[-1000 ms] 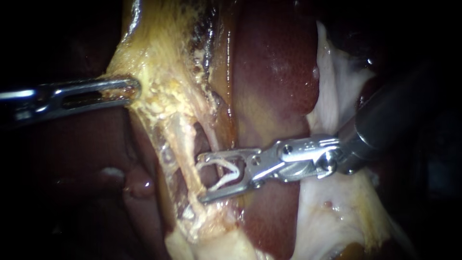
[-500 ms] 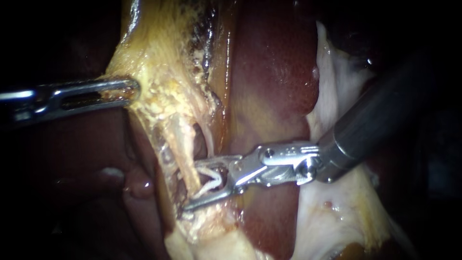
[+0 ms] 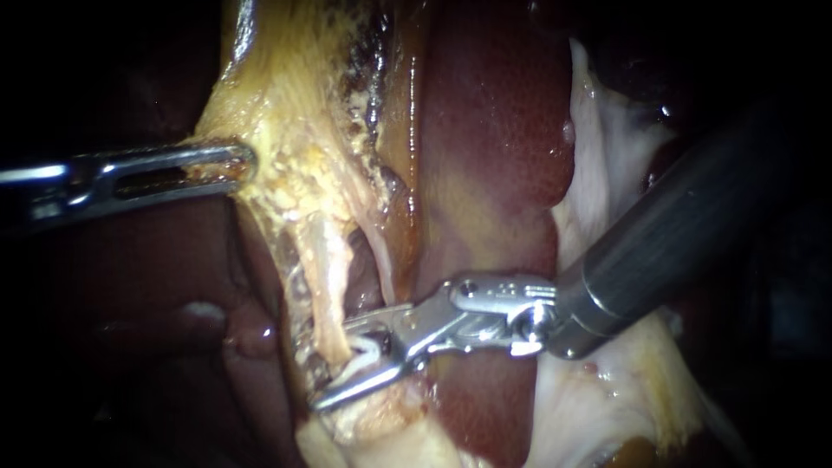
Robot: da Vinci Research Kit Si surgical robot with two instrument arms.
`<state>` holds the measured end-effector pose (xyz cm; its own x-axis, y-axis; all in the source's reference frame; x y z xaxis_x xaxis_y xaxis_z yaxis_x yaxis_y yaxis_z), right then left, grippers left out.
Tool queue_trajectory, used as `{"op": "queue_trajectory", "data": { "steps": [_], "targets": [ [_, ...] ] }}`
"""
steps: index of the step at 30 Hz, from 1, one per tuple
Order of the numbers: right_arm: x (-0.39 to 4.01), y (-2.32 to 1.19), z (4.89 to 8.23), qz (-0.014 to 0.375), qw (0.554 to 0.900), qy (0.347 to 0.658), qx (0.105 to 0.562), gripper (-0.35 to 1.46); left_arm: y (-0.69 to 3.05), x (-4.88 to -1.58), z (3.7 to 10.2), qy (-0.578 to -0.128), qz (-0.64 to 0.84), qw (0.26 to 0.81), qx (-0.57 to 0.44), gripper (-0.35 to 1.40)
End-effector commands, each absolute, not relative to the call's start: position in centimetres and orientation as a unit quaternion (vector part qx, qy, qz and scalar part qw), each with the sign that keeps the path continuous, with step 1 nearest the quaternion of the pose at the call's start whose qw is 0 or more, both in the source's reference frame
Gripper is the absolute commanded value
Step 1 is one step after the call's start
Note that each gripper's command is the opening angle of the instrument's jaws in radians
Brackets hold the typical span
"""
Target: Clipping first clip left tube
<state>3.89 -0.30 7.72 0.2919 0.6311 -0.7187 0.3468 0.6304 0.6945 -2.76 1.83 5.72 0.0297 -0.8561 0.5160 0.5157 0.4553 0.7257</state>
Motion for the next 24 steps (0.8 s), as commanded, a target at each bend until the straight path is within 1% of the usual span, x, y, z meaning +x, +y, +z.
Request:
{"op": "queue_trajectory", "data": {
  "steps": [1,2,3,4,5,9,13,24],
  "targets": [
    [3.88,-0.29,7.73,0.106,0.688,0.586,0.413,0.2,1.83,-2.76,5.72,-0.492,-0.493,0.696,0.173,-0.35],
    [3.88,-0.29,7.74,0.107,0.689,0.586,0.412,0.13,1.83,-2.76,5.72,-0.492,-0.493,0.696,0.173,-0.35],
    [3.87,-0.29,7.74,0.109,0.69,0.587,0.41,0.0,1.83,-2.76,5.72,-0.492,-0.493,0.696,0.173,-0.35],
    [3.85,-0.29,7.75,0.114,0.692,0.587,0.405,-0.2,1.83,-2.76,5.72,-0.492,-0.493,0.696,0.173,-0.35],
    [3.83,-0.28,7.76,0.119,0.693,0.589,0.399,-0.35,1.83,-2.76,5.72,-0.492,-0.493,0.696,0.173,-0.35],
    [3.79,-0.25,7.81,0.127,0.699,0.581,0.398,-0.35,1.83,-2.76,5.72,-0.492,-0.492,0.696,0.173,-0.35],
    [3.77,-0.22,7.86,0.128,0.699,0.581,0.397,-0.35,1.83,-2.75,5.72,-0.493,-0.492,0.697,0.173,-0.35],
    [3.77,-0.23,7.85,0.127,0.7,0.58,0.397,-0.35,1.84,-2.75,5.74,-0.493,-0.492,0.697,0.173,-0.35]
  ]
}}
